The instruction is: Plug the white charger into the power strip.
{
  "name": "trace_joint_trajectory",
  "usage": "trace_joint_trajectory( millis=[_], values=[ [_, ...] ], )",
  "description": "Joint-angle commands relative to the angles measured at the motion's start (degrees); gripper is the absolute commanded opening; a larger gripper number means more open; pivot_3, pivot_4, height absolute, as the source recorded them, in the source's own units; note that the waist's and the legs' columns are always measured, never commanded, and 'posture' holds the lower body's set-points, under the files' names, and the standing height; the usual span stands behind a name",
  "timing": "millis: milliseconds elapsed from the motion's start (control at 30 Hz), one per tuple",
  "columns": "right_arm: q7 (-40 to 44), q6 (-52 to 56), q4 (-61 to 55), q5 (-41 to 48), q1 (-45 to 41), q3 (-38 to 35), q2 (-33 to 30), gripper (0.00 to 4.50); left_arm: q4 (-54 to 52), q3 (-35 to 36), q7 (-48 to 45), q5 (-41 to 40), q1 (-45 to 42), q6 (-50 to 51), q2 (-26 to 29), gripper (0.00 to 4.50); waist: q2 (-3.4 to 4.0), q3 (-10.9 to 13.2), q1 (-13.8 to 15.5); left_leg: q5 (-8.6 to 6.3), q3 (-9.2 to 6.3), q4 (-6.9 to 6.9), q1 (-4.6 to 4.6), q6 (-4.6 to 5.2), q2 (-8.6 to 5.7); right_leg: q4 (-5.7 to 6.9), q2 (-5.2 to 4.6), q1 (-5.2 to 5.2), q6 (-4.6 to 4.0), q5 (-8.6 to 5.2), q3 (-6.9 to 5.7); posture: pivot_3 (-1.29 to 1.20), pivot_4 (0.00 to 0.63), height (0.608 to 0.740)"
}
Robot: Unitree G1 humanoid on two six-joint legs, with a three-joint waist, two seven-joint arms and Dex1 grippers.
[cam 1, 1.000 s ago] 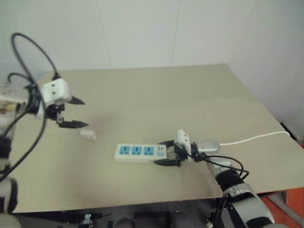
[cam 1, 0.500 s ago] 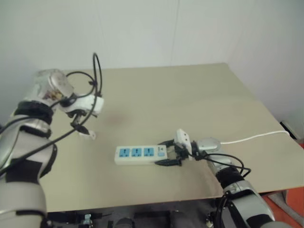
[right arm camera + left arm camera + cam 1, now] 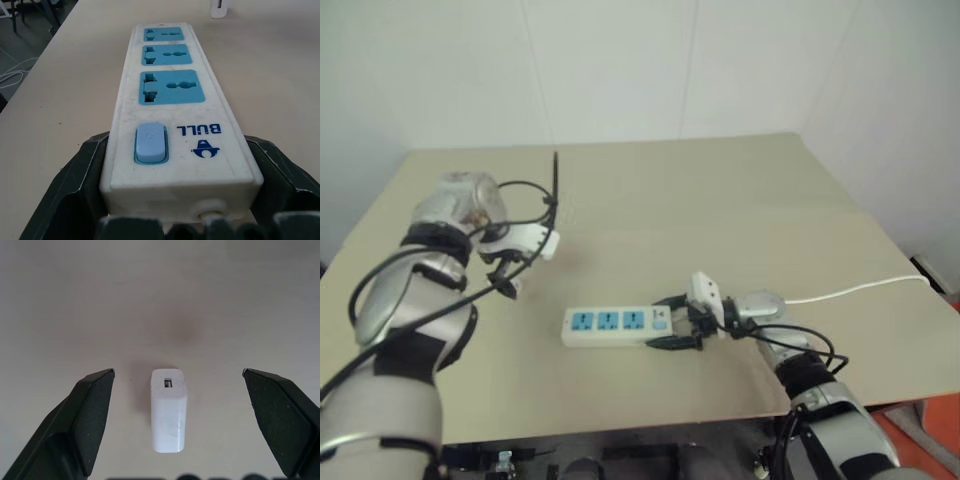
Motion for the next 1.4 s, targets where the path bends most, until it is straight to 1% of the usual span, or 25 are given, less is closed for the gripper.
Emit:
trace_joint_trajectory(
  millis=[33, 200, 600, 700, 1000, 1033, 1233, 1400],
  values=[
    [-0.6, 0.9, -2.9, 0.7, 0.5, -0.2, 0.5, 3.44, 1.1, 0.0, 2.2, 1.7, -0.9, 1.1, -0.1, 4.5, 0.0, 0.0, 0.0, 0.0, 0.0, 0.01, 0.0, 0.0, 0.0, 0.0, 0.0, 0.0, 0.0, 0.0, 0.0, 0.0, 0.15, 0.74],
    [-1.3, 1.5, -4.0, 0.7, 1.1, -0.2, 0.5, 3.44, 2.2, -0.1, 3.2, 3.1, -0.3, 1.5, -0.8, 4.5, 0.0, 0.0, 0.0, 0.0, 0.0, 0.01, 0.0, 0.0, 0.0, 0.02, 0.0, 0.0, 0.0, 0.0, 0.01, 0.0, 0.15, 0.74],
    [-2.2, 2.3, -5.2, 0.8, 2.0, -0.3, 0.5, 3.44, 3.8, -0.6, 5.6, 6.9, 0.9, 1.5, -0.2, 4.5, 0.0, 0.0, 0.0, 0.0, 0.0, 0.02, 0.02, 0.0, -0.01, 0.03, 0.0, 0.0, 0.0, 0.0, 0.01, 0.0, 0.15, 0.74],
    [-2.3, 2.4, -5.3, 0.9, 1.9, -0.3, 0.5, 3.44, 3.9, -0.5, 6.2, 7.0, 1.5, 1.3, -0.1, 3.94, 0.0, 0.0, 0.0, 0.0, 0.0, 0.03, 0.02, 0.0, -0.01, 0.04, 0.0, 0.0, 0.0, 0.0, 0.02, 0.0, 0.15, 0.74],
    [-2.4, 2.7, -6.1, 1.0, 2.4, -0.3, 0.3, 3.44, 3.7, 0.2, 6.4, 6.8, 2.8, 1.0, 0.5, 1.2, 0.0, 0.0, 0.0, 0.0, 0.0, 0.04, 0.01, 0.0, -0.01, 0.24, 0.0, 0.0, 0.0, 0.0, 0.02, 0.0, 0.15, 0.74],
    [-2.4, 2.7, -6.0, 0.9, 2.4, -0.3, 0.3, 3.44, 3.7, 0.2, 6.4, 6.8, 2.9, 1.0, 0.5, 1.0, 0.0, 0.0, 0.0, 0.0, 0.0, 0.05, 0.01, 0.0, -0.01, 0.24, 0.0, 0.0, 0.0, 0.0, 0.02, 0.0, 0.15, 0.74],
    [-2.5, 2.6, -5.7, 0.8, 1.9, -0.2, 0.6, 3.44, 3.6, 0.8, 7.1, 6.3, 2.2, 0.5, 0.9, 1.0, -0.01, 0.0, 0.0, 0.0, 0.0, 0.07, 0.01, 0.0, -0.01, 0.26, 0.0, 0.0, 0.0, 0.0, 0.02, 0.0, 0.15, 0.74],
    [-2.3, 2.6, -5.4, 0.8, 1.6, -0.1, 0.7, 3.44, 3.1, 4.3, 6.3, 3.0, -1.9, -0.2, 1.1, 1.0, -0.03, 0.0, 0.0, 0.0, -0.01, 0.1, 0.0, 0.0, -0.01, 0.27, 0.0, 0.0, 0.0, 0.0, 0.0, 0.0, 0.15, 0.74]
  ],
)
